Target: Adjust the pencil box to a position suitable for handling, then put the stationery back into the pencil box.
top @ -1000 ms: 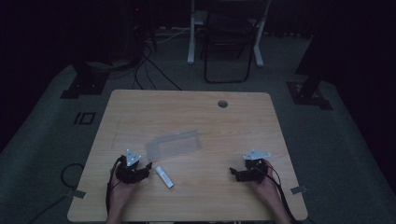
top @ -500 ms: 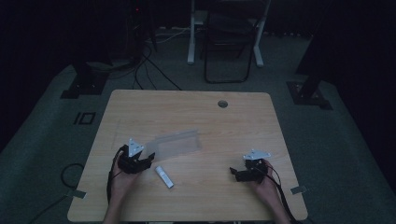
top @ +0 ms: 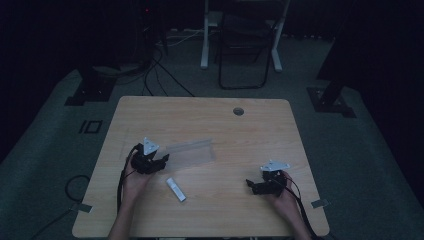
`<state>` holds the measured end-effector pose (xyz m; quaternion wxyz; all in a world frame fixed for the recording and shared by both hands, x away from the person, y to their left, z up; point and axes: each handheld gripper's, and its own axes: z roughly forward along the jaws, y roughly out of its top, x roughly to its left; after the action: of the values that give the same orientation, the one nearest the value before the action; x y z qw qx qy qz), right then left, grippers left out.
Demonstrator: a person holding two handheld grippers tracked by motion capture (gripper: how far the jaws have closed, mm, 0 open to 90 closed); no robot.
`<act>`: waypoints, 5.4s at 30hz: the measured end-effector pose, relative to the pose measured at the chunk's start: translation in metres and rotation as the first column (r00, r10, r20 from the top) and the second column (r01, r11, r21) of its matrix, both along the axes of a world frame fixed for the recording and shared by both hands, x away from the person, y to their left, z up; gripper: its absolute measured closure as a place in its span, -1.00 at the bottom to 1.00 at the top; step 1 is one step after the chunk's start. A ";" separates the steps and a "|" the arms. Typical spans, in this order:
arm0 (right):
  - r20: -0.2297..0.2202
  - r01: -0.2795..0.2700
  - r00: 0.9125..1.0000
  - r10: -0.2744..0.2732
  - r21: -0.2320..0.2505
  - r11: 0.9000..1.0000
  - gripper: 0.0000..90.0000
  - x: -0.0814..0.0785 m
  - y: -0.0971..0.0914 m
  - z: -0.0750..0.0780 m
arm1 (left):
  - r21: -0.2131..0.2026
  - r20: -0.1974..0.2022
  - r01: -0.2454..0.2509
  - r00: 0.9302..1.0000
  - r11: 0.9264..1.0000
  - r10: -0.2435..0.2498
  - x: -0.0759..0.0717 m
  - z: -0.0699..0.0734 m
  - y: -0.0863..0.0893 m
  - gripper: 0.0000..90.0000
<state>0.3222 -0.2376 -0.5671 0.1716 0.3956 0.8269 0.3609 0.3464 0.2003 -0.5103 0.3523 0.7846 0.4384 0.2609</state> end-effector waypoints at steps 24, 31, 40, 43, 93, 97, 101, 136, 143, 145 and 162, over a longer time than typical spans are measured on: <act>0.000 0.000 1.000 0.000 0.000 1.000 -0.72 0.000 0.000 0.000 | 0.095 0.004 0.039 0.999 0.995 -0.040 0.033 -0.004 -0.017 0.09; 0.000 0.000 1.000 0.000 0.000 1.000 -0.72 0.000 0.000 0.000 | 0.102 0.007 0.064 0.998 0.993 -0.065 0.030 -0.004 -0.023 0.25; 0.000 0.000 1.000 0.000 0.000 1.000 -0.72 0.000 0.000 0.000 | 0.130 0.031 0.082 0.996 0.988 -0.087 0.021 -0.004 -0.029 0.56; 0.000 0.000 1.000 0.000 0.000 1.000 -0.72 0.000 0.000 0.000 | 0.153 0.046 0.080 0.995 0.985 -0.088 0.018 -0.003 -0.032 0.62; 0.000 0.001 1.000 -0.001 0.001 1.000 -0.72 0.000 0.000 0.000 | 0.129 0.061 0.034 0.997 0.991 -0.043 -0.012 -0.001 0.026 0.59; 0.000 0.001 1.000 -0.001 0.001 1.000 -0.72 0.000 0.000 0.000 | 0.095 0.063 0.027 0.997 0.995 -0.033 -0.022 0.001 0.029 0.46; 0.000 0.001 1.000 -0.001 0.001 1.000 -0.72 0.000 0.000 0.000 | 0.078 0.059 0.012 0.998 0.997 -0.016 -0.029 0.000 0.031 0.39; 0.001 0.003 1.000 -0.003 0.001 1.000 -0.72 0.001 0.000 0.000 | 0.050 0.026 0.136 0.990 0.989 -0.138 -0.083 -0.005 0.002 0.52; 0.001 0.003 1.000 -0.003 0.001 1.000 -0.72 0.001 0.000 0.000 | 0.057 -0.022 0.160 0.987 0.985 -0.159 -0.087 -0.014 -0.005 0.55; 0.001 0.003 1.000 -0.003 0.001 1.000 -0.72 0.001 0.000 0.000 | 0.056 -0.029 0.163 0.986 0.985 -0.161 -0.088 -0.015 -0.005 0.55; 0.001 0.003 1.000 -0.003 0.001 1.000 -0.72 0.001 0.000 0.000 | 0.103 -0.128 0.181 0.978 0.978 -0.167 -0.068 -0.034 -0.031 0.61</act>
<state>0.3228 -0.2373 -0.5672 0.1724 0.3968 0.8260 0.3615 0.2786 0.1696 -0.5442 0.3017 0.8530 0.3725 0.2065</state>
